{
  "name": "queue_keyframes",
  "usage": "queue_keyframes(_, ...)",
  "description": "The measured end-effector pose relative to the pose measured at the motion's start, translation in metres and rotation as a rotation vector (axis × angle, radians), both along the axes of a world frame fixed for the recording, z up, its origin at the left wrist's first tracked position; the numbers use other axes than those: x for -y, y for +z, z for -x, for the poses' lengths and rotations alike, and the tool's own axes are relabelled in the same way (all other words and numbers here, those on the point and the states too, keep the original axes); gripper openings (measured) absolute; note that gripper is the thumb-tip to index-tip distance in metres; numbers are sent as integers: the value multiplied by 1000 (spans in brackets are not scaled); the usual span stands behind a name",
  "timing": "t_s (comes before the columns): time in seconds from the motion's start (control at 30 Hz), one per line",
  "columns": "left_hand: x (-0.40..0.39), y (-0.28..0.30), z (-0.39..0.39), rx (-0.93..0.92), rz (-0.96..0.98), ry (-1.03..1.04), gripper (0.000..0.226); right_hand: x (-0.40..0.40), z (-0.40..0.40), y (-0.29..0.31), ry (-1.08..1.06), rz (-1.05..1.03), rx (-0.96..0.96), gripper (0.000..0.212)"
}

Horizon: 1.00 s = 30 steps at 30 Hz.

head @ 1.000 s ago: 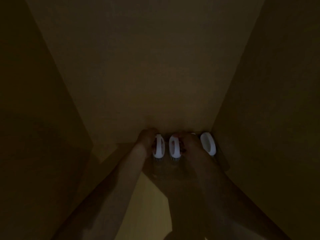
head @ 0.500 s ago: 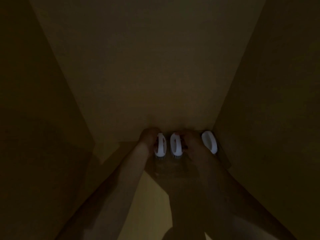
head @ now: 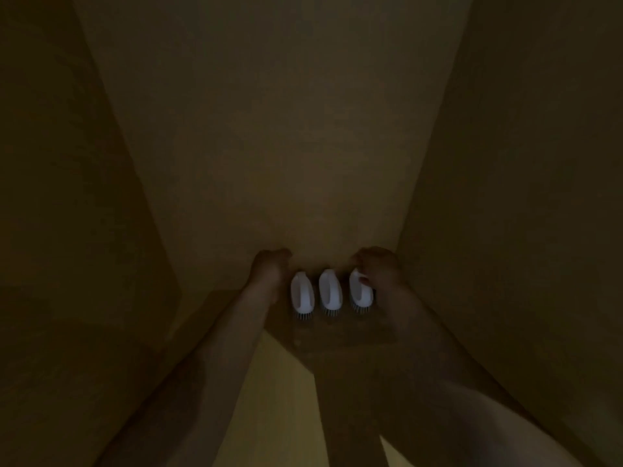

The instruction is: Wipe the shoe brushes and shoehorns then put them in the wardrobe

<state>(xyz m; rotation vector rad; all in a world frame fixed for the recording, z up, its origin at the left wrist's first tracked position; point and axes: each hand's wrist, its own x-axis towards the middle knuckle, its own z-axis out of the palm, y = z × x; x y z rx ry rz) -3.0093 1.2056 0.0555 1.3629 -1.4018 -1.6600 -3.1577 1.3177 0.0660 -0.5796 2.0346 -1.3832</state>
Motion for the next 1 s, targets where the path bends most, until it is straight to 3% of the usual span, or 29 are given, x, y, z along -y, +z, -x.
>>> queue_keyframes(0.13, -7, 36, -7, 232, 381, -96, 21, -15, -3, 28, -39, 39, -162, 28)
queue_keyframes(0.23, -24, 63, -16, 284, 675, -131, 42, -32, -11, 46, -16, 82, -330, 24)
queue_keyframes(0.3, -35, 78, -21, 365, 852, -151, 46, -41, -19, 56, -13, 105, -412, 15)
queue_keyframes(0.4, -53, 97, -34, 487, 1000, -169, 47, -55, -34, 68, 10, 111, -504, 19)
queue_keyframes(0.53, -83, 110, -63, 579, 1053, -155, 49, -67, -62, 83, 67, 62, -562, 30)
queue_keyframes(0.7, -128, 126, -105, 652, 1077, -57, 50, -96, -104, 96, 195, 152, -676, 39)
queue_keyframes(1.0, -260, 125, -190, 786, 964, 115, 49, -192, -174, 98, 493, 203, -753, 47)
